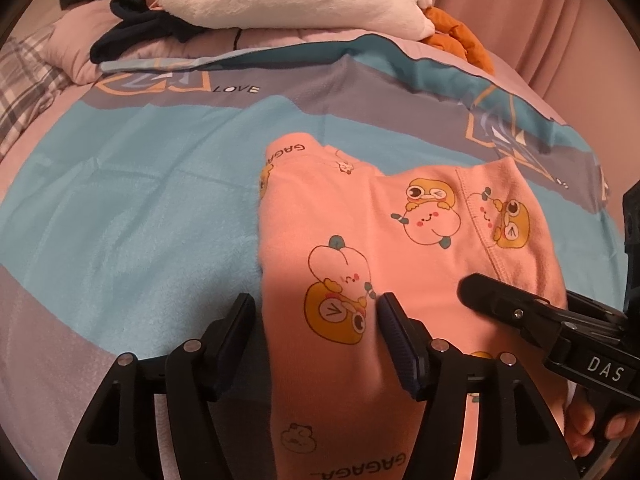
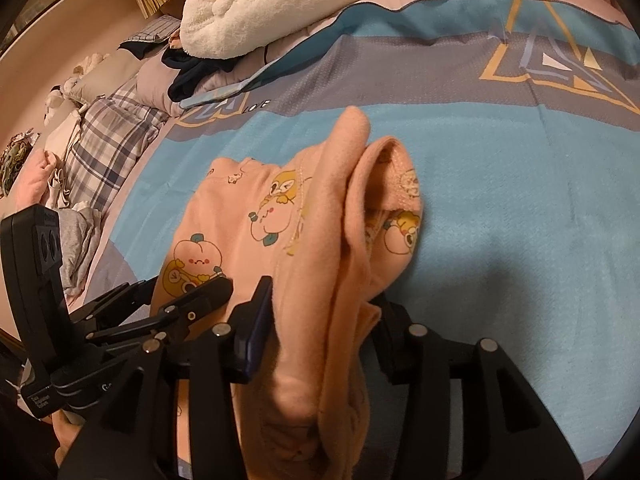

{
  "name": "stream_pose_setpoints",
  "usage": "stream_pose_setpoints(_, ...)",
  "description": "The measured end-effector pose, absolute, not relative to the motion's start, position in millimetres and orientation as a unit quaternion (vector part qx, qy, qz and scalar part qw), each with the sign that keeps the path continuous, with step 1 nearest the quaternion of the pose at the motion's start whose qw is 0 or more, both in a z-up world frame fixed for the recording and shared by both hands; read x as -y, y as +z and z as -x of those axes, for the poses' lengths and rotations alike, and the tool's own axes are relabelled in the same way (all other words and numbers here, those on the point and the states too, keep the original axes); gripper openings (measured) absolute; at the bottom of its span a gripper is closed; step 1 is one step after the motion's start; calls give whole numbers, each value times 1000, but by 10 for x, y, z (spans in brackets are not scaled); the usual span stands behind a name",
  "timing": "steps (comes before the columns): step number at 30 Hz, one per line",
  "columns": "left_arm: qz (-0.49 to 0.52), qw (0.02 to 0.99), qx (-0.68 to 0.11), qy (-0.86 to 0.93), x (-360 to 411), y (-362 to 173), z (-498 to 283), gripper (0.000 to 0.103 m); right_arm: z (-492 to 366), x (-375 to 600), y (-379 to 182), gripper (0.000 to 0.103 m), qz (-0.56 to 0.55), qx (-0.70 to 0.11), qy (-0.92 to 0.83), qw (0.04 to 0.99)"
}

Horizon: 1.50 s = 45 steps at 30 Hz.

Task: Fold small clothes
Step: 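Lower the folded peach garment onto the bed cover with both tools, then open the left tool and release the garment while the right tool keeps holding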

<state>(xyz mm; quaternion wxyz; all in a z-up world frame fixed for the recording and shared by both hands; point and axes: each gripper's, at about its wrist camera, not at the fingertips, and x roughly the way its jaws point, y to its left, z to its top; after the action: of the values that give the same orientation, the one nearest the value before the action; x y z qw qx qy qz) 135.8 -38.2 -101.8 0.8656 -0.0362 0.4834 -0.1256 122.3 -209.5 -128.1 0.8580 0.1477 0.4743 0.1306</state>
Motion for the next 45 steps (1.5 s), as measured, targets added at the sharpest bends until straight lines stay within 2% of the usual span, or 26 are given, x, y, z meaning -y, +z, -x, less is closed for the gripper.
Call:
stream_pose_setpoints(14, 33, 867, -483, -121, 359, -1030, -1385, 69, -1218, 2084, -1284, 47, -147, -474, 128, 859)
stream_pose_setpoints(19, 33, 867, -483, -119, 340, -1036, -1385, 72, -1225, 2097, -1295, 53, -145, -475, 123, 859)
stream_pose_setpoints(23, 31, 867, -482, -118, 332, -1039, -1388, 73, -1229, 2116, -1312, 53, -150, -476, 121, 858)
stream_pose_setpoints(26, 29, 868, -483, -111, 318, -1046, -1387, 79, -1222, 2115, -1309, 54, -149, -477, 119, 858)
stream_pose_setpoints(45, 33, 865, -488, -108, 310, -1035, -1364, 81, -1218, 2160, -1280, 55, -152, -479, 117, 857)
